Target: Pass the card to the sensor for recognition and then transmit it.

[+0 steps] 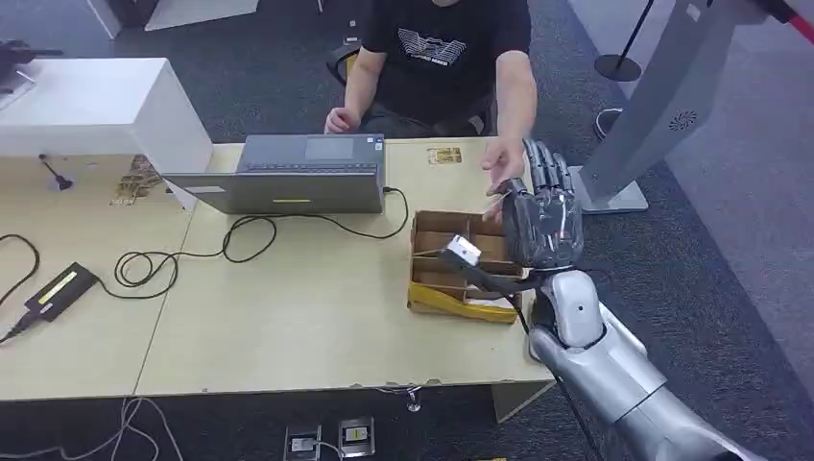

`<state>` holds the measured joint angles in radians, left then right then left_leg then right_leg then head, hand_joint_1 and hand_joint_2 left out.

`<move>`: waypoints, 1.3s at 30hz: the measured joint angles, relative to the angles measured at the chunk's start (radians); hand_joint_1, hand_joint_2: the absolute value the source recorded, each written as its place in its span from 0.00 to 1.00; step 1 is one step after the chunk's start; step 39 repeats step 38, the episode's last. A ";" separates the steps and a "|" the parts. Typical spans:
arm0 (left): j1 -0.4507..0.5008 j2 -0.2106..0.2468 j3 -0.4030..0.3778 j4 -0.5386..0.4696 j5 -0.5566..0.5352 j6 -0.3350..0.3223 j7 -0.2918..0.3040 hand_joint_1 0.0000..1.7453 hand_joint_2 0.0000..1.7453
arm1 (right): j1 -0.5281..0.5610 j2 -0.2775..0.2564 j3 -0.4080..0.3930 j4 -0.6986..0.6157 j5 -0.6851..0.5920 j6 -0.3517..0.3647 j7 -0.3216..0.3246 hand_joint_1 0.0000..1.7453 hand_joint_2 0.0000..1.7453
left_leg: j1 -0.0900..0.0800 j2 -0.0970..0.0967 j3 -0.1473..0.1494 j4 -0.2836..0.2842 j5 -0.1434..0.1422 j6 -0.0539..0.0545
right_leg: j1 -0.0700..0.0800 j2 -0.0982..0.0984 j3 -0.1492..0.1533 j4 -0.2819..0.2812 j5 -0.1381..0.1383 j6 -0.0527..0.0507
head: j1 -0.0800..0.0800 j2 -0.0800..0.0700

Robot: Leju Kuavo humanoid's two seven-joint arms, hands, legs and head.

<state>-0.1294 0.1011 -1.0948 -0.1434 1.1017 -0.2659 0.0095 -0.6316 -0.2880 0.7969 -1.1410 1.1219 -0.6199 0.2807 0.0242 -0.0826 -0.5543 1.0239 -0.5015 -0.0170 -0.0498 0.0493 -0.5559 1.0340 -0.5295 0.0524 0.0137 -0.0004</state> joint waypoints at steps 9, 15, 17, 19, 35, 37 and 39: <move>0.000 -0.001 -0.003 0.000 -0.025 0.000 0.034 0.00 0.00 | 0.000 0.012 0.013 0.081 0.000 -0.002 0.014 1.00 1.00 | 0.000 0.000 0.000 0.000 0.000 0.000 | 0.000 0.000 0.000 0.000 0.000 0.000 | 0.000 0.000; 0.000 -0.001 -0.006 0.000 -0.028 0.000 0.035 0.00 0.00 | 0.000 0.011 0.019 0.105 0.016 0.003 0.031 0.00 1.00 | 0.000 0.000 0.000 0.000 0.000 0.000 | 0.000 0.000 0.000 0.000 0.000 0.000 | 0.000 0.000; 0.000 -0.001 -0.007 0.000 -0.030 0.000 0.035 0.00 0.00 | 0.000 0.011 0.019 0.109 0.019 0.013 0.045 0.00 1.00 | 0.000 0.000 0.000 0.000 0.000 0.000 | 0.000 0.000 0.000 0.000 0.000 0.000 | 0.000 0.000; 0.000 -0.001 -0.007 0.000 -0.030 0.000 0.032 0.00 0.00 | -0.001 0.011 0.020 0.117 0.023 0.012 0.050 0.00 1.00 | 0.000 0.000 0.000 0.000 0.000 0.000 | 0.000 0.000 0.000 0.000 0.000 0.000 | 0.000 0.000; 0.000 -0.001 -0.007 0.000 -0.016 0.000 0.021 0.00 0.00 | -0.054 -0.005 0.034 0.173 -0.204 0.080 0.022 0.00 1.00 | 0.000 0.000 0.000 0.000 0.000 0.000 | 0.000 0.000 0.000 0.000 0.000 0.000 | 0.000 0.000; 0.001 0.000 -0.007 0.000 -0.016 0.000 0.019 0.00 0.00 | -0.063 -0.024 0.024 0.173 -0.273 0.098 0.024 0.00 1.00 | 0.000 0.000 0.000 0.000 0.000 0.000 | 0.000 0.000 -0.001 0.000 0.000 0.000 | 0.000 0.000; 0.001 0.000 -0.007 0.000 -0.016 0.000 0.016 0.00 0.00 | -0.068 -0.035 0.013 0.175 -0.349 0.111 0.026 0.00 1.00 | 0.000 0.000 0.000 0.000 0.000 0.000 | 0.000 0.000 -0.001 0.000 0.000 0.000 | 0.000 0.000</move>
